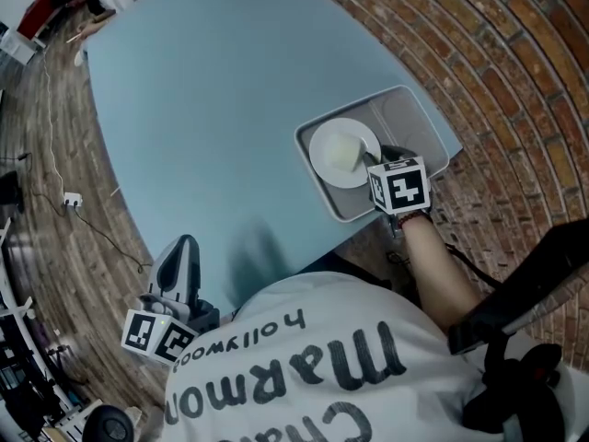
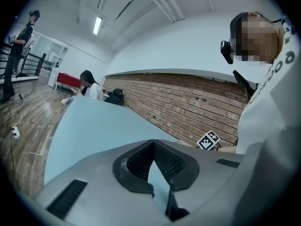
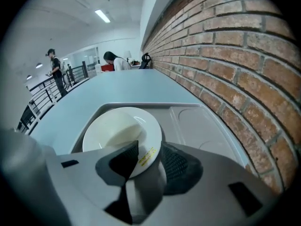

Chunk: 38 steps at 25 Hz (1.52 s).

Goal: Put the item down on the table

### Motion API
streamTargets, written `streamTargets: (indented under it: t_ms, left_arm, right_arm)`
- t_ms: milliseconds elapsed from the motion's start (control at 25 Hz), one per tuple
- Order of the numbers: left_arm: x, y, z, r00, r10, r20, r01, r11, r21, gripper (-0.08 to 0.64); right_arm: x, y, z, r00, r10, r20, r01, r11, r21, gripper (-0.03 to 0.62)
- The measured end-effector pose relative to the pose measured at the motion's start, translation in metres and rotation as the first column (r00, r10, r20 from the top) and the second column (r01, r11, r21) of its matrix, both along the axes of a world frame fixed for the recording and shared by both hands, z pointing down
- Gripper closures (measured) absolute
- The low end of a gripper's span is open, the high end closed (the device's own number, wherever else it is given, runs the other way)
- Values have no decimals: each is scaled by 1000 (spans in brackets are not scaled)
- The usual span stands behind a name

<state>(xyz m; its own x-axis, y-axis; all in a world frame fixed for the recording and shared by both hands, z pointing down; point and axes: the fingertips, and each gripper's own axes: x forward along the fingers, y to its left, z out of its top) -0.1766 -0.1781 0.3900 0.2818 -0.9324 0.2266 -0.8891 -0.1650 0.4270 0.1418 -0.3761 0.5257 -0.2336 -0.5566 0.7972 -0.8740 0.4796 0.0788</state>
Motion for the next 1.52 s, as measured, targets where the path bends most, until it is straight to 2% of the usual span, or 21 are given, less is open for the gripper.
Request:
streamTargets:
  t_ms: [360,720,1040,1160,1320,1400,1520]
  left_arm:
    - [4,2,-1,1000,-5,1,5,1000,-1,554]
    - [7,8,8,999,28,18,-28,999,-29,554]
    - [33,0,12,997,74,0,-74,996,-41,554]
    - [50,-4,15,995,104,-4,-104,994,-42,554]
    - [74,-13,18,987,163,1,-163,986,-41,554]
    - [84,-18,16,981,193,0,-193,980,-38,554]
    - [94,-26,12,970,244,-1,-244,969,-32,554]
  right_arm:
    - [-1,1,-2,1000,-10,8,10,1000,-1,439]
    - [6,10,-11,985,64,158,-60,998,-32,440]
    - [11,29,-25,971,-12,240,4,999,36,440]
    - [12,43,-34,943,-45,330,30,998,48,440]
    - [4,61,-52,876,-83,475,68,996,49,442]
    - [0,72,-61,855,-106,507,84,994,66,455]
    - [-4,85,-75,852,-131,507,90,990,104,514]
